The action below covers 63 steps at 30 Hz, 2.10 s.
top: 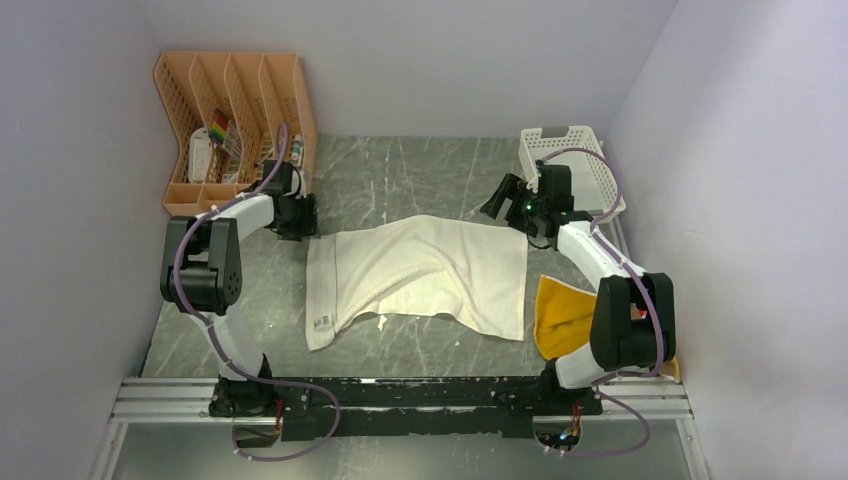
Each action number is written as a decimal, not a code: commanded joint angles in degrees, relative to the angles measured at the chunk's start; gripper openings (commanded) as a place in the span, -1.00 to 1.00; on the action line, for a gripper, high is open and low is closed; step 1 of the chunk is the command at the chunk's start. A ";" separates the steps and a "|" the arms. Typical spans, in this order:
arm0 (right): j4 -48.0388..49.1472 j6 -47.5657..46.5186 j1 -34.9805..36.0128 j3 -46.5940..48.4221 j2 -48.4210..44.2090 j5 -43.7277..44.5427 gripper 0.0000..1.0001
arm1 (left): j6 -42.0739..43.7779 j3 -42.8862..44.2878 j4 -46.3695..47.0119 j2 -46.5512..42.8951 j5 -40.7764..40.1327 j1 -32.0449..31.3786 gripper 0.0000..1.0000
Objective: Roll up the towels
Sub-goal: Flatten out the towel at the center of the board.
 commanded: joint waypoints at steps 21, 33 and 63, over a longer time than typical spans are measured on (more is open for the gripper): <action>-0.65 -2.10 -0.01 -0.64 -0.49 0.35 0.75 | 0.39 -0.78 -6.74 7.05 -14.64 -5.61 -0.82; -5.48 -5.34 -0.07 5.34 3.97 11.66 0.75 | 1.09 3.39 -9.44 1.53 -15.27 -2.68 -0.86; -9.95 -16.24 4.47 18.66 25.86 20.20 -0.03 | 1.35 2.96 -7.19 -3.27 -11.75 4.73 -0.87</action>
